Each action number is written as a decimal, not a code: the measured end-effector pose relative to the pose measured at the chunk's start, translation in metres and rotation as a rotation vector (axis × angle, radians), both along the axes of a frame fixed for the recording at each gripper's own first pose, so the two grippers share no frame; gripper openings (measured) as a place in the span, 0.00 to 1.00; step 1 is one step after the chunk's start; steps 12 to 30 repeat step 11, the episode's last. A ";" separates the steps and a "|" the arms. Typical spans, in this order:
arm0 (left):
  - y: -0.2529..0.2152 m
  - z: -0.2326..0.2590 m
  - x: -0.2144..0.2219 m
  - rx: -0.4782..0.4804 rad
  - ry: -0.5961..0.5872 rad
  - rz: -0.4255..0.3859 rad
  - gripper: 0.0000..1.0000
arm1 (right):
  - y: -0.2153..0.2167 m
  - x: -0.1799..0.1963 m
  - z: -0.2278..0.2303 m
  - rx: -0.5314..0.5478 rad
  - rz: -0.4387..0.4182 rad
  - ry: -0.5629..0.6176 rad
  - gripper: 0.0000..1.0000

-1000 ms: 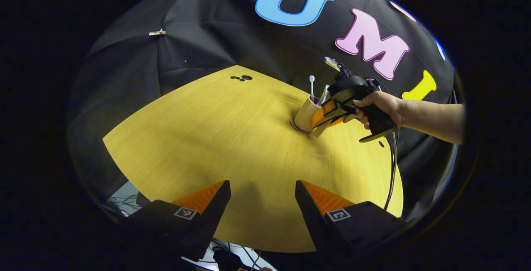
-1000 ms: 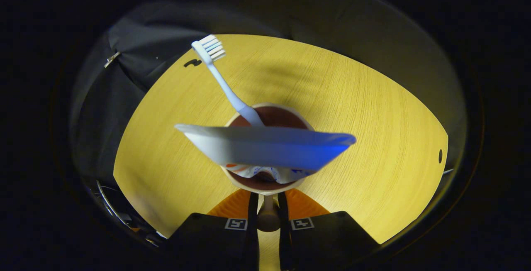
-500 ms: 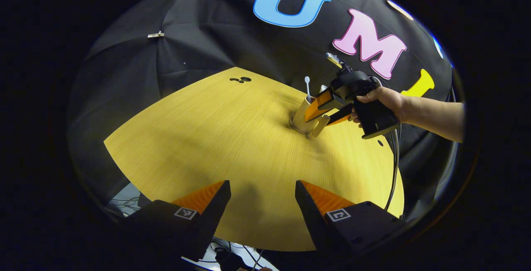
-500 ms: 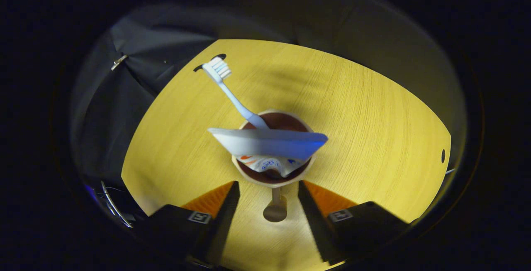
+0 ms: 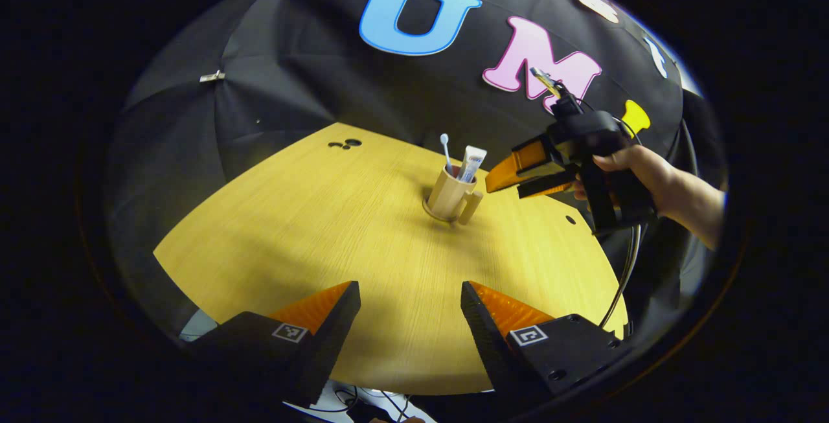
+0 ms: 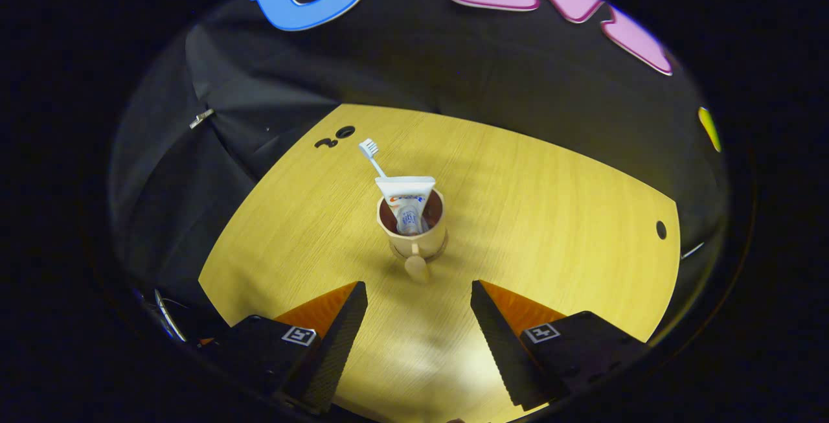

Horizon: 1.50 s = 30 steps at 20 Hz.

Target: Put the toothbrush and toothpaste on the desktop into the cup, then pick up the cup and place it on the coaster on the desktop.

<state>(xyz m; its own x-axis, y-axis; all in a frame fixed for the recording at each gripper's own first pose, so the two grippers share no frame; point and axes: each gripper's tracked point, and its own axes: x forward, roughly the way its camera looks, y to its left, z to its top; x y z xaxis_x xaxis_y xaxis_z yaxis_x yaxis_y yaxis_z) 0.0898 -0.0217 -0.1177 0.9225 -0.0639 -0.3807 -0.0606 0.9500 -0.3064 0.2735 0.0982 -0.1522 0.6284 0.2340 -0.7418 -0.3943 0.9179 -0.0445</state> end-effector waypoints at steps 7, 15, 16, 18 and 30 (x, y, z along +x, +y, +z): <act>-0.017 0.090 0.002 0.124 -0.206 -0.061 0.97 | -0.027 -0.086 0.108 0.135 -0.073 -0.333 0.98; -0.031 0.145 -0.017 0.068 -0.344 -0.067 0.97 | -0.051 -0.140 0.165 0.194 -0.138 -0.518 0.98; -0.031 0.145 -0.017 0.068 -0.344 -0.067 0.97 | -0.051 -0.140 0.165 0.194 -0.138 -0.518 0.98; -0.031 0.145 -0.017 0.068 -0.344 -0.067 0.97 | -0.051 -0.140 0.165 0.194 -0.138 -0.518 0.98; -0.031 0.145 -0.017 0.068 -0.344 -0.067 0.97 | -0.051 -0.140 0.165 0.194 -0.138 -0.518 0.98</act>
